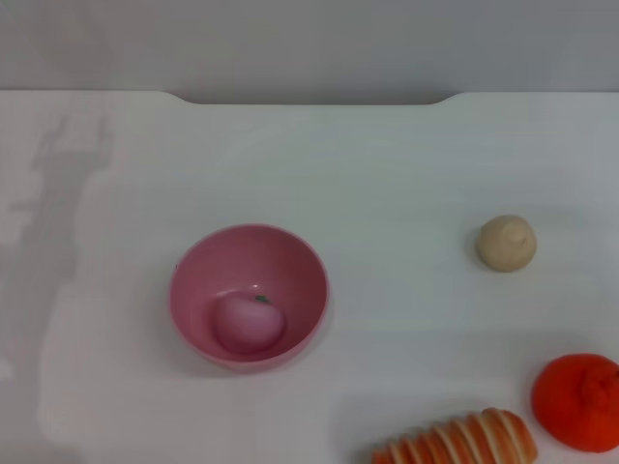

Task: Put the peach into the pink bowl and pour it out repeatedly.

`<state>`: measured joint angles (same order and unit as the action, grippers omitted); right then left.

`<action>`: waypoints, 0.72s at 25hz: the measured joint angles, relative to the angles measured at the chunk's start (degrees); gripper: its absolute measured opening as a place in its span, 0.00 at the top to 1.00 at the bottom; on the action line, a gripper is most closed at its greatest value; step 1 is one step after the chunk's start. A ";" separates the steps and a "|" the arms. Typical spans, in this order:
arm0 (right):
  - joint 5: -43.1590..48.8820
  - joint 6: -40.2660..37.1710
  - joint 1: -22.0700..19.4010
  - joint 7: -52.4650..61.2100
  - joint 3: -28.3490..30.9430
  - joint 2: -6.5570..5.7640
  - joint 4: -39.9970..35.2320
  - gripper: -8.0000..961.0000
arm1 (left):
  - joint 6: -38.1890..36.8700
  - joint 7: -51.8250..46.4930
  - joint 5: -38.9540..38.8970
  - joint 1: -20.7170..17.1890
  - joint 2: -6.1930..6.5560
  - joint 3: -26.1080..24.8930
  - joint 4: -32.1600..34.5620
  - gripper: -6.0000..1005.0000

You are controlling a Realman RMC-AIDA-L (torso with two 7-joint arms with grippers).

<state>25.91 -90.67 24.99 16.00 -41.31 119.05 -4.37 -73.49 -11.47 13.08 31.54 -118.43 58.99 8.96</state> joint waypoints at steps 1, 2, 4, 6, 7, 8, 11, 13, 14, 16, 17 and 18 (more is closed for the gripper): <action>0.00 -0.33 0.00 0.43 1.28 0.05 1.07 0.48 | 0.09 0.09 0.11 0.01 0.02 0.16 0.00 0.45; 0.00 -0.33 0.00 0.43 1.28 0.05 1.07 0.48 | 0.13 0.10 0.28 0.01 0.02 0.28 -0.02 0.45; 0.00 -1.29 -0.21 0.54 1.98 0.13 1.56 0.48 | 0.14 0.08 0.53 0.01 0.02 0.41 -0.18 0.45; 0.00 -2.67 -0.50 0.53 2.21 0.20 1.90 0.48 | -0.01 -0.14 0.59 -0.12 -0.02 0.87 -0.28 0.45; 0.00 -3.28 -0.56 0.51 2.25 0.21 2.11 0.48 | -0.16 -0.21 0.63 -0.26 -0.10 1.27 -0.35 0.45; 0.00 -3.76 -0.57 0.39 2.26 0.21 2.36 0.48 | -0.37 -0.26 0.64 -0.44 -0.16 1.99 -0.38 0.45; 0.25 -4.32 -0.43 0.23 1.95 0.22 2.68 0.48 | -1.06 -0.30 0.36 -1.08 -0.39 5.20 -0.60 0.45; 0.54 -4.50 -0.32 0.22 1.79 0.22 2.70 0.48 | -1.07 -0.31 0.25 -1.13 -0.45 5.75 -0.78 0.45; 0.88 -4.79 -0.20 0.20 1.72 0.22 2.72 0.48 | -1.10 -0.31 0.21 -1.15 -0.48 5.99 -0.94 0.45; 1.38 -5.35 0.14 0.15 1.67 0.29 2.82 0.48 | -1.16 -0.32 0.19 -1.11 -0.52 6.19 -1.43 0.45; 1.44 -5.45 0.32 0.13 1.67 0.30 2.92 0.48 | -1.20 -0.32 0.18 -1.09 -0.52 6.22 -1.61 0.45; 1.45 -5.50 0.55 0.12 1.67 0.30 3.04 0.48 | -1.25 -0.32 0.18 -1.09 -0.53 6.22 -1.73 0.45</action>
<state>27.36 -96.16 25.53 16.12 -39.64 119.36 -1.33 -74.74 -11.80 13.26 30.44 -118.96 65.21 7.23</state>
